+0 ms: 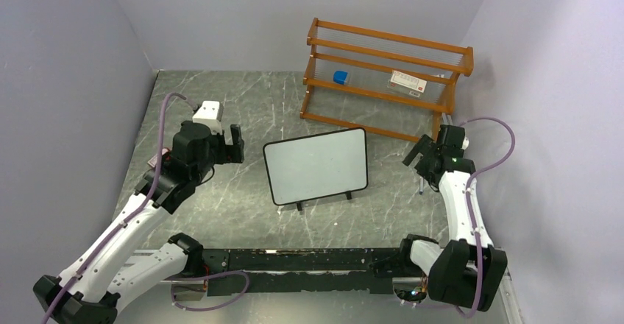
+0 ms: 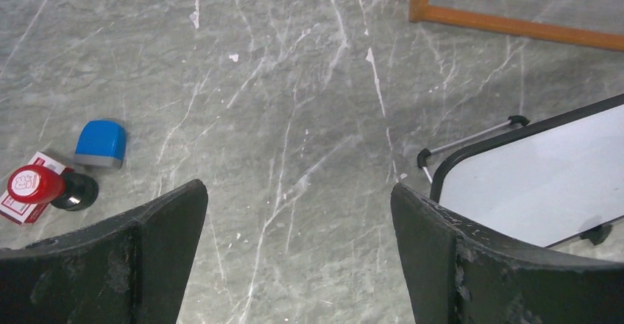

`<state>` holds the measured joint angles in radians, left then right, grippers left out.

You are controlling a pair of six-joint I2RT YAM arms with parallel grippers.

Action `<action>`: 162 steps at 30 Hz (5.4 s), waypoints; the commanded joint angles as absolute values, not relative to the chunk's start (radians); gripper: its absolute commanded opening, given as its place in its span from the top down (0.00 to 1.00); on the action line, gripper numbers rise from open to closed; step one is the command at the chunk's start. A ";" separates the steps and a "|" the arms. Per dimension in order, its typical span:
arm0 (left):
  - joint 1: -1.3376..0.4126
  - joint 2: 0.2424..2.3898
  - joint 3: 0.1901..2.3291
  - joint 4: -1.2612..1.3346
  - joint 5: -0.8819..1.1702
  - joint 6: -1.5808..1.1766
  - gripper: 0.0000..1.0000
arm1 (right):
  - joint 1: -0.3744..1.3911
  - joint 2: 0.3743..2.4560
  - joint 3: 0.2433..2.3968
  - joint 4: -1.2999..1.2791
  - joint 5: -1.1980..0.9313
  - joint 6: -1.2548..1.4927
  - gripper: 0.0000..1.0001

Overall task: Write a sentence on the whiteboard
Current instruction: Open the whiteboard marker at the center of the board.

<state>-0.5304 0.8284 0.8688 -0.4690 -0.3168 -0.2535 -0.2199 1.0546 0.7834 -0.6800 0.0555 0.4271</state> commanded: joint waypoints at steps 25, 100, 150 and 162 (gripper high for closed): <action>-0.613 0.790 0.822 -0.429 -0.462 -0.229 0.02 | -0.262 1.462 0.706 -0.368 0.182 0.403 0.50; -0.622 1.098 1.118 -0.316 0.287 -0.787 0.18 | 0.776 1.121 1.154 -0.544 0.005 0.271 1.00; -0.601 0.998 0.947 -0.230 0.158 -1.037 0.95 | 1.136 1.117 0.986 -0.105 0.364 0.360 0.88; -0.593 0.846 0.813 -0.148 0.064 -1.309 0.95 | 1.135 0.913 0.697 0.273 0.345 0.574 0.51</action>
